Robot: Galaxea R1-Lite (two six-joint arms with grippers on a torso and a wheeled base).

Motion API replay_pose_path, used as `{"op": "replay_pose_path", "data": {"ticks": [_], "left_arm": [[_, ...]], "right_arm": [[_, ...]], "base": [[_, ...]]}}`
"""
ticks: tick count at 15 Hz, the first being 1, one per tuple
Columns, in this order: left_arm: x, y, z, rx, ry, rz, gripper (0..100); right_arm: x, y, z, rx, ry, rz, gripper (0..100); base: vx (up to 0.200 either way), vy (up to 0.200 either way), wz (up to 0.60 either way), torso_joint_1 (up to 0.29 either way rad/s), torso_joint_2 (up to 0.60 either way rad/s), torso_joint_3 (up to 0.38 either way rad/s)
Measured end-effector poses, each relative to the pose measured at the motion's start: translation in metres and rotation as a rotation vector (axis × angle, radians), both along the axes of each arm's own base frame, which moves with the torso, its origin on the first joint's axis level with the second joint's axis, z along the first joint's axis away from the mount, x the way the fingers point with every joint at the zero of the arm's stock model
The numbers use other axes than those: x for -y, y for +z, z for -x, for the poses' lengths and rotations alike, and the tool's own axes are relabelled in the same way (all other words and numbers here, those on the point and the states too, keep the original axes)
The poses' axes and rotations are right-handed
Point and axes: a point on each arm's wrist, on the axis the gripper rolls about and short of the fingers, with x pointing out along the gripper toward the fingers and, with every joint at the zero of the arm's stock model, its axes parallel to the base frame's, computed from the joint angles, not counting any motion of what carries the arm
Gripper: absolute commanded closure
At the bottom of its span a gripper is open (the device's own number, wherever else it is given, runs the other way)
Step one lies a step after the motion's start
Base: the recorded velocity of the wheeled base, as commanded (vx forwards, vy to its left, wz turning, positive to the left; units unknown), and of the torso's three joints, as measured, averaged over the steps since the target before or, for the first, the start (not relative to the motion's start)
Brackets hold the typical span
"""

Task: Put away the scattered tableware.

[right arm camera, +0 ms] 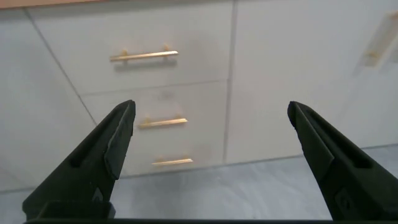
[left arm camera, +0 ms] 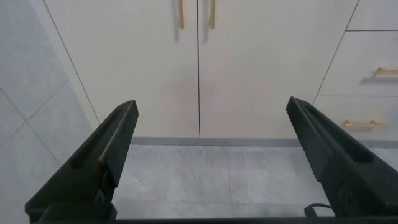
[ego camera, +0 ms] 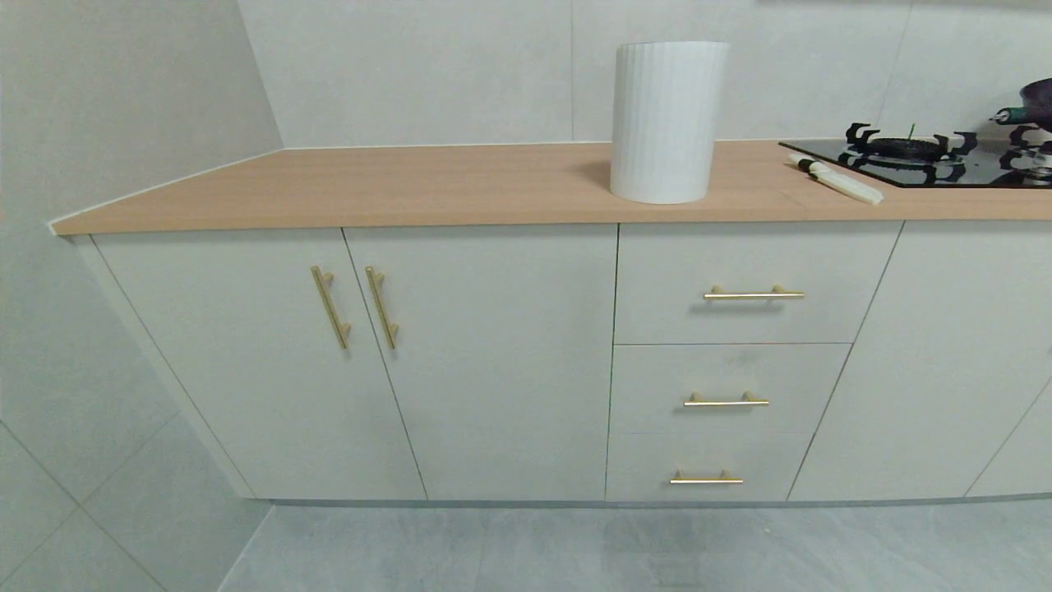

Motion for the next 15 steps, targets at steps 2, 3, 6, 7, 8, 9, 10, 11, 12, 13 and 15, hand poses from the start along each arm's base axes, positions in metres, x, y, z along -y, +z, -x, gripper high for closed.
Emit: {"op": "replay_pose_path", "data": {"ticks": [2, 3, 6, 7, 8, 9, 10, 11, 12, 13, 15], "left_arm": [[0.0, 0.0, 0.0, 0.0, 0.0, 0.0, 0], [0.0, 0.0, 0.0, 0.0, 0.0, 0.0, 0], [0.0, 0.0, 0.0, 0.0, 0.0, 0.0, 0], [0.0, 0.0, 0.0, 0.0, 0.0, 0.0, 0], [0.0, 0.0, 0.0, 0.0, 0.0, 0.0, 0], [0.0, 0.0, 0.0, 0.0, 0.0, 0.0, 0], [0.0, 0.0, 0.0, 0.0, 0.0, 0.0, 0], [0.0, 0.0, 0.0, -0.001, 0.0, 0.0, 0], [0.0, 0.0, 0.0, -0.001, -0.001, 0.0, 0], [0.0, 0.0, 0.0, -0.001, 0.0, 0.0, 0], [0.0, 0.0, 0.0, -0.001, 0.0, 0.0, 0]], "right_arm": [[0.006, -0.004, 0.039, 0.056, -0.041, 0.022, 0], [0.007, -0.009, 0.057, 0.08, -0.058, 0.04, 0], [0.009, -0.029, 0.095, 0.127, -0.096, 0.089, 0], [0.008, -0.036, 0.103, 0.147, -0.111, 0.096, 0], [0.007, -0.041, 0.108, 0.168, -0.105, 0.1, 0], [0.005, -0.049, 0.11, 0.175, -0.093, 0.102, 0], [0.005, -0.055, 0.111, 0.178, -0.086, 0.095, 0], [0.004, -0.061, 0.11, 0.179, -0.07, 0.083, 0], [0.003, -0.068, 0.106, 0.164, -0.022, 0.07, 0], [0.001, -0.076, 0.101, 0.145, 0.037, 0.06, 0], [0.0, -0.095, 0.088, 0.13, 0.118, 0.05, 0]], "base": [[0.0, 0.0, 0.0, 0.0, 0.0, 0.0], [0.0, 0.0, 0.0, 0.0, 0.0, 0.0], [0.0, 0.0, 0.0, 0.0, 0.0, 0.0], [0.0, 0.0, 0.0, 0.0, 0.0, 0.0], [0.0, 0.0, 0.0, 0.0, 0.0, 0.0], [0.0, 0.0, 0.0, 0.0, 0.0, 0.0], [0.0, 0.0, 0.0, 0.0, 0.0, 0.0], [0.0, 0.0, 0.0, 0.0, 0.0, 0.0], [0.0, 0.0, 0.0, 0.0, 0.0, 0.0], [0.0, 0.0, 0.0, 0.0, 0.0, 0.0], [0.0, 0.0, 0.0, 0.0, 0.0, 0.0]]}}
